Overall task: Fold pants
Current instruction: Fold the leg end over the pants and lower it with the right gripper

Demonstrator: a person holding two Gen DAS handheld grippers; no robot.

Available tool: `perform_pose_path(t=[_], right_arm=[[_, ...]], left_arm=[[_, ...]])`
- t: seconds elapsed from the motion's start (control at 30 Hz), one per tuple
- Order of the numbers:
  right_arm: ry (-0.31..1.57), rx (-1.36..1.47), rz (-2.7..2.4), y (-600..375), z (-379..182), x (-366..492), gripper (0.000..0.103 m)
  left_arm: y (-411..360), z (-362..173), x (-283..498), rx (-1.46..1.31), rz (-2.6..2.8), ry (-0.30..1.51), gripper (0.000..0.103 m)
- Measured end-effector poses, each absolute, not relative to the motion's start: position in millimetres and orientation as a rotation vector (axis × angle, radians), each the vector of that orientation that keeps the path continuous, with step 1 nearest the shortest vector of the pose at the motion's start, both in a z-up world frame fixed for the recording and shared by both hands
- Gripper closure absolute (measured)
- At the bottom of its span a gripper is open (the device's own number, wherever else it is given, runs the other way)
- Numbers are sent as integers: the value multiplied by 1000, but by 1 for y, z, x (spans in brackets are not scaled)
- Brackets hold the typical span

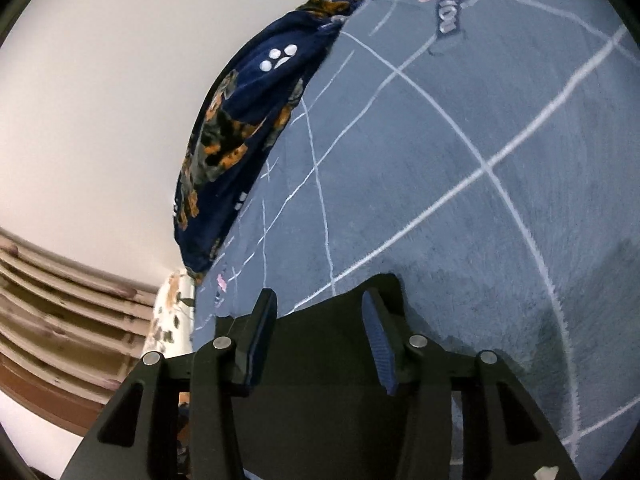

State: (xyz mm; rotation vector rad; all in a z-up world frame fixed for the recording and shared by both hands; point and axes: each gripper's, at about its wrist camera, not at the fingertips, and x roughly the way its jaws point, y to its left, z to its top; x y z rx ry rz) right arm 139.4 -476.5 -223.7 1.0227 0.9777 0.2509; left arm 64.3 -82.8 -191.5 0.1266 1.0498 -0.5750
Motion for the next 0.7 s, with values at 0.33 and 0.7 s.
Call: perform_pose_path(t=[0.33,0.7], right_arm=[[884,1101,383,-476,-196,81,59],[954,1130,363,-464,-223,20,63]], left_arm=[[-60,-178,56,96,-545,1007,14],[-56,-181,44,104,-552,1024,14]])
